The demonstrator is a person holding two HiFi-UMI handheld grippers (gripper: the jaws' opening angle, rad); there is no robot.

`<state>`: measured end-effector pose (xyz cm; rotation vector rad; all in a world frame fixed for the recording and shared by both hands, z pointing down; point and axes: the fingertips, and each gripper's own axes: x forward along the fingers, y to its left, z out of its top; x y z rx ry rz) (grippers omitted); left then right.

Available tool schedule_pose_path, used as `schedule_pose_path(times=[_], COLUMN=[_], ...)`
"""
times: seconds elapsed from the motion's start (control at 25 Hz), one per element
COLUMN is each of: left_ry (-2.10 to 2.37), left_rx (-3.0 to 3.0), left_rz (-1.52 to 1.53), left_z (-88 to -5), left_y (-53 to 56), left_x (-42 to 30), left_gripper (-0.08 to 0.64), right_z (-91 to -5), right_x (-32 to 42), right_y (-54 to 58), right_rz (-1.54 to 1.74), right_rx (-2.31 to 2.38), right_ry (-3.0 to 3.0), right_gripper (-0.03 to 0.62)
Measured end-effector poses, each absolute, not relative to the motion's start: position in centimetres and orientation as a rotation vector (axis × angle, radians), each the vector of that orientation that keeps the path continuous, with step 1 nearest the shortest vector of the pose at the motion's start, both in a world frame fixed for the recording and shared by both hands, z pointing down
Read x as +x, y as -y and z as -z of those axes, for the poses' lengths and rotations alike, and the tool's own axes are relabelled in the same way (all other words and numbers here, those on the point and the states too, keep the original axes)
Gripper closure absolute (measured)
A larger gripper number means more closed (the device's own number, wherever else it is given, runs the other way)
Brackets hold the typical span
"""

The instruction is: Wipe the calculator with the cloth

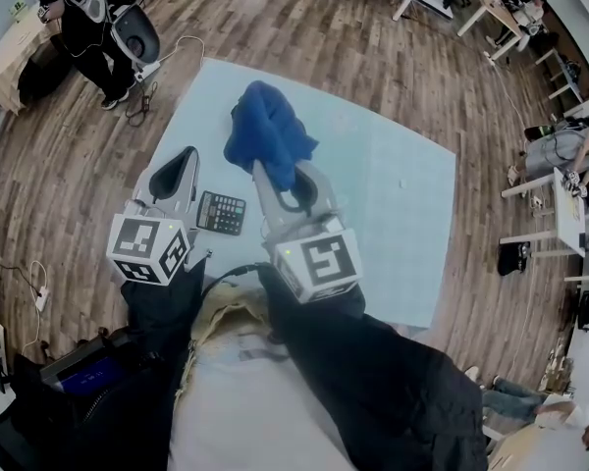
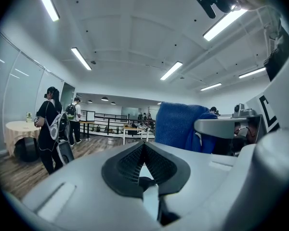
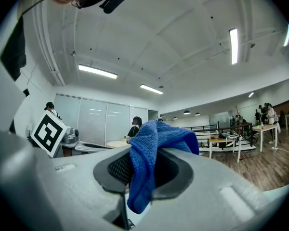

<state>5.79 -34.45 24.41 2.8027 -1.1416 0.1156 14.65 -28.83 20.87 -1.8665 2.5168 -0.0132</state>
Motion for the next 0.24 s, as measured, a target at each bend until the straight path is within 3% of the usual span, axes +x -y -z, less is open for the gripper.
schedule_pose_path(times=[0.24], left_ry=[1.124], left_rx=[2.818], left_rz=[-0.123], left_z=[-24.13], left_y=[34.48], left_x=[6.31], left_gripper=[0.558], right_z=[-20.58], right_x=[15.37], right_y=[29.05], right_rz=[-0.034], right_rx=[-1.859], right_ry=[-2.523], right_gripper=[0.512])
